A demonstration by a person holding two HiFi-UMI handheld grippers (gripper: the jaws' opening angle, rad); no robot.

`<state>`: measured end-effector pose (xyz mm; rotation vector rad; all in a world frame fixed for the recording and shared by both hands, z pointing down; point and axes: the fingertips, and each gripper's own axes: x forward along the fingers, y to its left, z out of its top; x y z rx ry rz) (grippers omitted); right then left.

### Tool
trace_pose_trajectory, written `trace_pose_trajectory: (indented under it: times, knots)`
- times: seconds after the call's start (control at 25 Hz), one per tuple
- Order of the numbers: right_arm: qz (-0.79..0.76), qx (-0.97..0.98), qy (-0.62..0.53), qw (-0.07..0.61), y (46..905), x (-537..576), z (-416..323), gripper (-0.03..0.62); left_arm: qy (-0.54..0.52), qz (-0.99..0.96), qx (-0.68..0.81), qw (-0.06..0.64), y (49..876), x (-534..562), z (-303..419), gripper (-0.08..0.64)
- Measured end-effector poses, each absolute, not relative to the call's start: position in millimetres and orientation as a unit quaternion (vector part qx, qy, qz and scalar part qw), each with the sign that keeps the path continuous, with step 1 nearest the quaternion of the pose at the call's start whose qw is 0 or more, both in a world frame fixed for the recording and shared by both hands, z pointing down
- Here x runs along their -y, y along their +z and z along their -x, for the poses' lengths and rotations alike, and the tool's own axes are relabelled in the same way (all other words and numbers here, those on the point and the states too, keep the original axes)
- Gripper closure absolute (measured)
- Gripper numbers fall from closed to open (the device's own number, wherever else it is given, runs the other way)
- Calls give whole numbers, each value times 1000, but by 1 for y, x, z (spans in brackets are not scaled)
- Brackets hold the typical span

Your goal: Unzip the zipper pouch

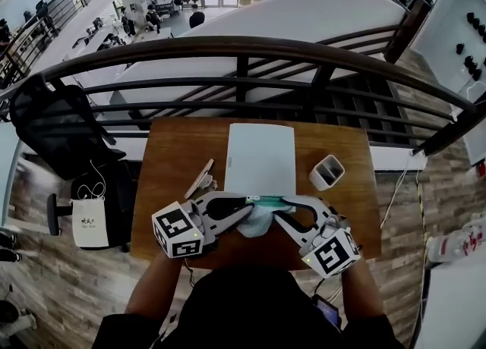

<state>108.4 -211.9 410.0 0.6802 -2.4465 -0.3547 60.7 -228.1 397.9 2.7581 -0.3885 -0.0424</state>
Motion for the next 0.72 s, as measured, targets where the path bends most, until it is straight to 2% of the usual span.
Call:
trace_pose_trajectory:
  times: [0.08,0.44,0.72]
  knots:
    - [-246,922,-114,277,411,211,-115,476,0,-977,140,162,401,227,-63,512]
    - [-193,966,-9,169,387,212,-101,497,74,-986,113,92,410,213,-72,514]
    - [-105,977,46,180,397,199,-80,494,109,-988,87,68,417,194,-79,514]
